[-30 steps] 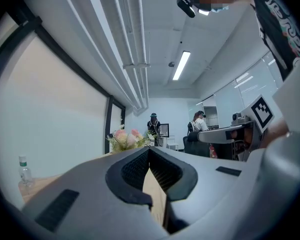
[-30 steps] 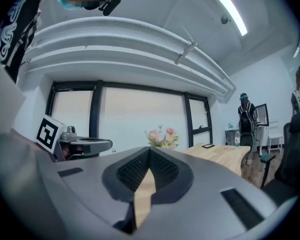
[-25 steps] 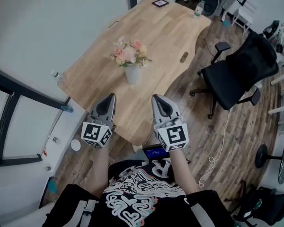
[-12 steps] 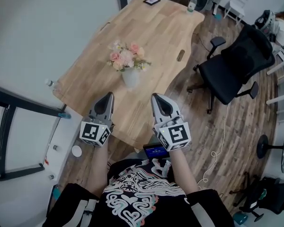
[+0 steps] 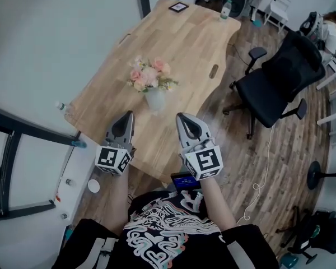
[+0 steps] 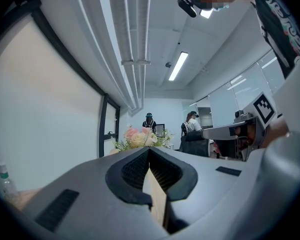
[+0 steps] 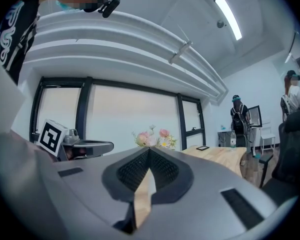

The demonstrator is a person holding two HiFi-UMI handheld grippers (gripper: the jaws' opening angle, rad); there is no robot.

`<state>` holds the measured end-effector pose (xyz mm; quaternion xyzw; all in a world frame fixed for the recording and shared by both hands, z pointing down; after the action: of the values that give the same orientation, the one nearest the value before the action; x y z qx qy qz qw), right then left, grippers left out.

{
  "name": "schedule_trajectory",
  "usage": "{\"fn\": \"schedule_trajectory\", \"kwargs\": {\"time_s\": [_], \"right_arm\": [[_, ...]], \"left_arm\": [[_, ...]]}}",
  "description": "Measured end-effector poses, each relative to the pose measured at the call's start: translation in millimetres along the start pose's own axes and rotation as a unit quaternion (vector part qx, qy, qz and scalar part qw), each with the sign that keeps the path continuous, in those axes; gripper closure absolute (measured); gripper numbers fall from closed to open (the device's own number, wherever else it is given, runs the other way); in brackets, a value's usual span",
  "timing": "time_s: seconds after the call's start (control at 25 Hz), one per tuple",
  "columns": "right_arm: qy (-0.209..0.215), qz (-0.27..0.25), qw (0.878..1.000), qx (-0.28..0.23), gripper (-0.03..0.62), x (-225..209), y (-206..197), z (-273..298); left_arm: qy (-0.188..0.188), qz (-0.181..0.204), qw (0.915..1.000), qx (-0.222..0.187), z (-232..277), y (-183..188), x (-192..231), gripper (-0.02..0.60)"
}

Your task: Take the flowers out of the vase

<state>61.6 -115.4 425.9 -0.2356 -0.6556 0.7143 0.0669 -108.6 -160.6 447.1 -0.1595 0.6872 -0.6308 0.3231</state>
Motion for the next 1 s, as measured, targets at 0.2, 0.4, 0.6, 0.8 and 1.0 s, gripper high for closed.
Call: {"fn": "schedule_trajectory", "kwargs": {"time_s": [0.2,0.4,0.6,0.8,1.0], "right_arm": [[0.004,-0.006,1.0,0.006,0.588,-2,0,5],[0.008,-0.005,1.0,0.013,0.588,-7,-3,7],[0.012,0.0,1.0,0.02,0.588,-14,-7,13],[0.013,0.003,1.0,0.025,0.588,-22,-12,20],[0.011,0.003,0.999,0.031,0.588,-35,-13,29]], "left_arm": [[-0.006,0.008,0.9999,0.003,13,-1,5,0.578],[-0.005,-0.011,0.9998,0.018,24,-12,7,0.577],[-0.016,-0.025,0.9994,0.02,37,-18,5,0.575],[-0.02,-0.03,0.9992,0.015,49,-22,9,0.572],[-0.027,-0.027,0.9991,0.017,63,-27,13,0.571]]}}
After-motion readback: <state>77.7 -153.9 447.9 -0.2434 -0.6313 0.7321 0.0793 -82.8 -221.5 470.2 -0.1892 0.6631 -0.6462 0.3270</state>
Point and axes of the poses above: the fingertips, and each gripper's own axes: z forward along the fingers, x to its left, y out of its top, the point moved 2 cm from there along -z, backward along the fingers, and after that the axes turned 13 degrees about z, right-handed, at the moved point
